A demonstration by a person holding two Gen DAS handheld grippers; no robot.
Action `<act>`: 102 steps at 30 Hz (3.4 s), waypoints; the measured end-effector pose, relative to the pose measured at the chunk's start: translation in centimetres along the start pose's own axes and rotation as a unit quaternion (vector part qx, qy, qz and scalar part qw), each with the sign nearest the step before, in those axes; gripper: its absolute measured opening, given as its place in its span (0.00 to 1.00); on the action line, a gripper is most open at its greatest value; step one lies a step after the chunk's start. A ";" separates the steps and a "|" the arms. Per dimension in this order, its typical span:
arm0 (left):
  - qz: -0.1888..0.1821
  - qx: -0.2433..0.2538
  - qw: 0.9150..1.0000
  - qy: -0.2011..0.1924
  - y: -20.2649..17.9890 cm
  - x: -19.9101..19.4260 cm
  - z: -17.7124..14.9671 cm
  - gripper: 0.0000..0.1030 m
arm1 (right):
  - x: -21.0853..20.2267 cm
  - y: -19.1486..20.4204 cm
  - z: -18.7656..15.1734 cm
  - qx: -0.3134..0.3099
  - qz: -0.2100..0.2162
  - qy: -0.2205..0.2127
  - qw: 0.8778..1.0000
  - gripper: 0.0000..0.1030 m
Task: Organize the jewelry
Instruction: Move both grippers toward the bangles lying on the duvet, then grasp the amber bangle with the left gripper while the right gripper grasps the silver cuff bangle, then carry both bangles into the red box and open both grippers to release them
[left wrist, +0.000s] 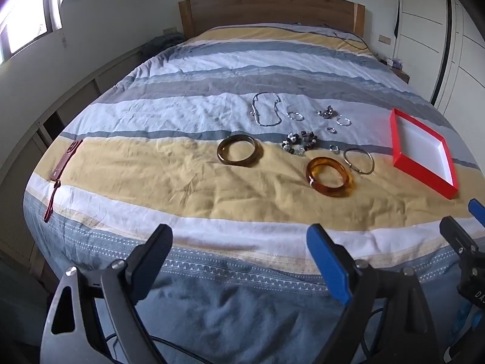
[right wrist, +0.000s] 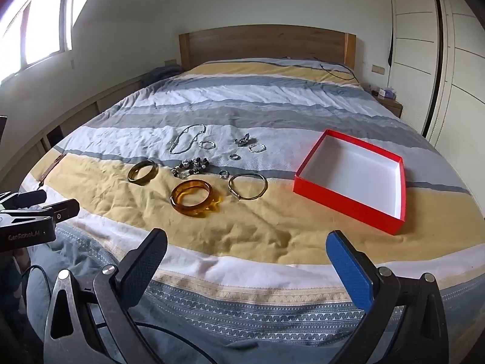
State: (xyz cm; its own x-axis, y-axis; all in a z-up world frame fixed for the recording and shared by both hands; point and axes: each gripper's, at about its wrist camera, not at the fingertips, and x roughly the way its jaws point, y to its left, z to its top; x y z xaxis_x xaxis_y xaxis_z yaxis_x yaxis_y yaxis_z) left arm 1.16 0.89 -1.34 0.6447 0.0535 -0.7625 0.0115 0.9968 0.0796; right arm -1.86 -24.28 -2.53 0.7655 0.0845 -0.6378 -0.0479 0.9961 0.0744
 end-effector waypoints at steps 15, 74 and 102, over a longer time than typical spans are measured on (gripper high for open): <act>0.003 -0.010 0.999 0.048 0.3 3.3 0.1 0.87 | 3.2 -1.0 -1.0 0.022 0.042 0.055 0.997 0.85; -0.097 0.063 0.983 0.145 -8.2 21.0 6.7 0.62 | 26.3 -2.5 7.2 -0.071 0.083 0.173 0.979 0.23; -0.087 0.095 0.984 0.124 -9.1 21.5 6.2 0.50 | 26.9 0.3 5.7 -0.112 0.147 0.217 0.958 0.11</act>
State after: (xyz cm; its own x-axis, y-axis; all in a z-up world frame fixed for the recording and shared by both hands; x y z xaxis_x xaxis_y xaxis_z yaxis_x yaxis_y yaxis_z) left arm 19.66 -7.36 -14.49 0.4147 -0.0807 -0.9064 0.2637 0.9640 0.0348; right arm 22.35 -21.82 -15.33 0.3607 0.3176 -0.8769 -0.3949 0.9038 0.1649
